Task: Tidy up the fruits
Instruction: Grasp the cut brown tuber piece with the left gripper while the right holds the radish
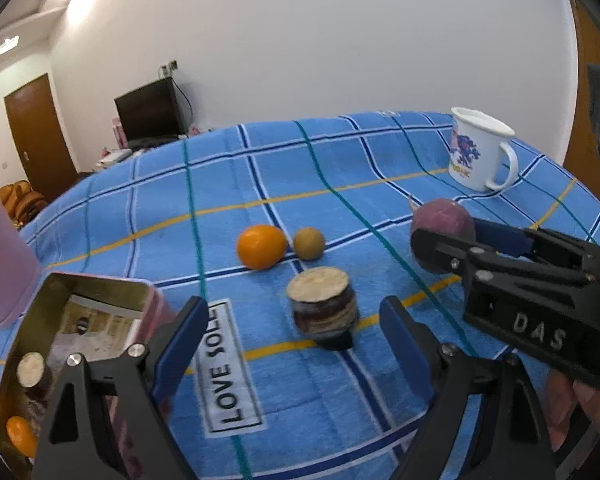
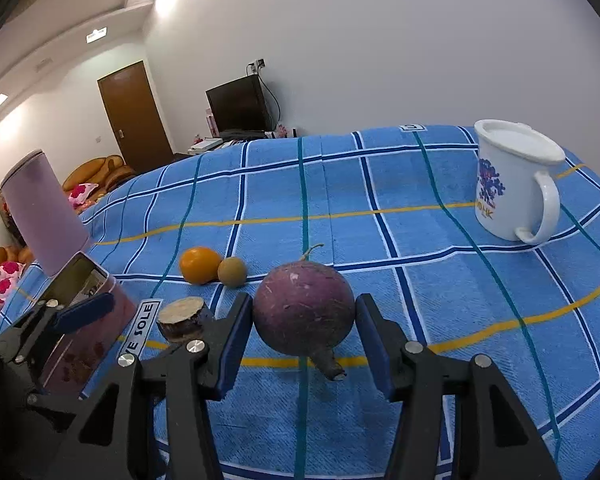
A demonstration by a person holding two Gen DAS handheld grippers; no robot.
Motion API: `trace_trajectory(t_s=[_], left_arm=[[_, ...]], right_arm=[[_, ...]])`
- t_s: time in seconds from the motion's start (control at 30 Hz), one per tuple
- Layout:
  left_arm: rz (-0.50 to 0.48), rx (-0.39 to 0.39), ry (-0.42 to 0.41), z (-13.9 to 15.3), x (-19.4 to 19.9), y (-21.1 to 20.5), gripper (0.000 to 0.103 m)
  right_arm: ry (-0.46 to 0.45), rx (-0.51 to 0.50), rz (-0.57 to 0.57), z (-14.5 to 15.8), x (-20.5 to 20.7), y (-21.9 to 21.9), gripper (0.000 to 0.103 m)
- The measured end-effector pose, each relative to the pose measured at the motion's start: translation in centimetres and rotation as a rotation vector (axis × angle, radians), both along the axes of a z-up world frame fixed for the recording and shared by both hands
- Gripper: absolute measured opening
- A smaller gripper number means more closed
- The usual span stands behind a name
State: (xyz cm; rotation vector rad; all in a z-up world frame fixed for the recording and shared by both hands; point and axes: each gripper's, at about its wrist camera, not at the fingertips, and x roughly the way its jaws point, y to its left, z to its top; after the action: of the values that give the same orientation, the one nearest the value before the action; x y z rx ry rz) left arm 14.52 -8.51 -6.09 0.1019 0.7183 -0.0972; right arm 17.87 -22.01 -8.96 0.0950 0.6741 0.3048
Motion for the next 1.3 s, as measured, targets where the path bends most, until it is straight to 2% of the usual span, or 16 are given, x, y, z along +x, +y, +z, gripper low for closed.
trace_trajectory(t_s=[0.07,0.13,0.2,0.3,0.37,0.6,0.87,1.1,1.3], left_arm=[[-0.011,-0.009,0.020,-0.2,0.6,-0.2,0.078],[-0.018,-0.013,0.034,-0.4,1.0,-0.3,0.061],[-0.027,-0.038,0.048,-0.6,1.2,0.0,0.050],[-0.044,-0.044,0.034,-0.5,1.0,-0.2,0.040],[-0.044,-0.028,0.027,-0.5,0.8,-0.4,0.039],[-0.042,-0.080,0.016,-0.2,0.3,0.6,0.034],[-0.043,-0.058,0.016,-0.3,0.5,0.2,0.034],[-0.036,-0.085,0.061,-0.8,1.3,0.6,0.043],[-0.051,-0.076,0.049,-0.7,1.1,0.2,0.039]], right_arm=[[0.001,0.001,-0.002,0.0,0.1,-0.1,0.054],[0.002,0.008,-0.005,-0.1,0.2,-0.3,0.054],[-0.001,0.008,-0.005,0.0,0.2,-0.1,0.054],[-0.006,0.004,0.000,0.0,0.1,0.0,0.054],[-0.008,0.003,0.009,0.0,0.0,0.1,0.054],[-0.033,-0.008,0.025,0.2,-0.5,0.4,0.054],[-0.036,-0.009,0.047,0.2,-0.8,0.7,0.054],[-0.042,-0.016,0.051,0.3,-1.1,0.9,0.054],[-0.039,-0.010,0.054,0.3,-1.0,0.8,0.054]])
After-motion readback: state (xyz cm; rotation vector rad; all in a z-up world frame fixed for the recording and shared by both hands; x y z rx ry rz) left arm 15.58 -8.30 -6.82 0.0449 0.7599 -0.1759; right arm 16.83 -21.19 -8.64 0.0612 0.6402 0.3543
